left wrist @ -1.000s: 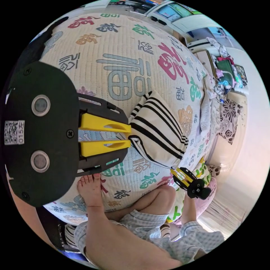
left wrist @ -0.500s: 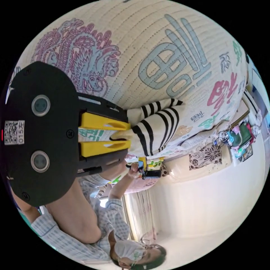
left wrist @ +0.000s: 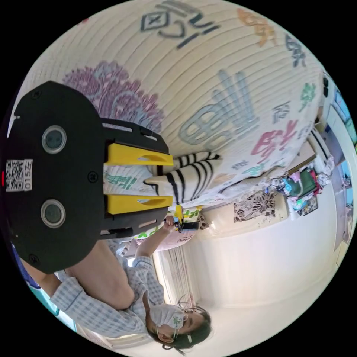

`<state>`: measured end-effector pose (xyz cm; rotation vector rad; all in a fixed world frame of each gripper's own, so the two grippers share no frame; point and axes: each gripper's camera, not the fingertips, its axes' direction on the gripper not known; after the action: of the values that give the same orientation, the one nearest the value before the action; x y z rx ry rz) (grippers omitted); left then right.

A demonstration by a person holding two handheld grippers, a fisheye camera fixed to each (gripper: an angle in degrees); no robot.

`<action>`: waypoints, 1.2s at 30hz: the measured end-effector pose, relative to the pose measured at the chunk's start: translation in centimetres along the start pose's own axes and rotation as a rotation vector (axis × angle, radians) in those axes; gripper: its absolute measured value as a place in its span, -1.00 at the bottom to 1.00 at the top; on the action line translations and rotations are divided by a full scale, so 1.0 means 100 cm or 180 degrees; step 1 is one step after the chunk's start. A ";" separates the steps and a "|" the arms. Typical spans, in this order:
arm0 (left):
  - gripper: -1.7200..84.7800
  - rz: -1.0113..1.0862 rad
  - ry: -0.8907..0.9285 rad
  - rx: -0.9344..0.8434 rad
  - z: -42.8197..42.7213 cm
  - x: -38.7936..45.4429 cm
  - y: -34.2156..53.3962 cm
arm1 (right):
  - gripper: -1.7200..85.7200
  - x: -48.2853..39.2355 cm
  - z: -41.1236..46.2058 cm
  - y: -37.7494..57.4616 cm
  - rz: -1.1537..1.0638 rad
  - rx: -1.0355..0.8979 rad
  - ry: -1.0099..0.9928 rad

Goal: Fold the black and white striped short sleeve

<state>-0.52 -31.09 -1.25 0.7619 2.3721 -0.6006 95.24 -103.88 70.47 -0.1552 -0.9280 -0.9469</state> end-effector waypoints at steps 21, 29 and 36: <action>-0.93 -0.0308 0.0041 0.0320 -0.018 -0.036 -0.055 | -0.91 0.094 0.019 -0.061 0.0829 0.1221 -0.0309; -0.76 -0.0118 -0.0035 -0.0329 -0.036 0.005 0.002 | -0.78 0.046 0.071 -0.059 0.0361 0.0237 -0.0096; -0.91 -0.0078 -0.0215 -0.0392 -0.047 0.009 0.031 | -0.90 0.044 0.106 -0.068 0.0342 0.0032 0.0116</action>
<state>-0.94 -25.83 0.87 0.6493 2.3352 -0.4778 84.68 -105.51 78.49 -0.1770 -0.8823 -0.8430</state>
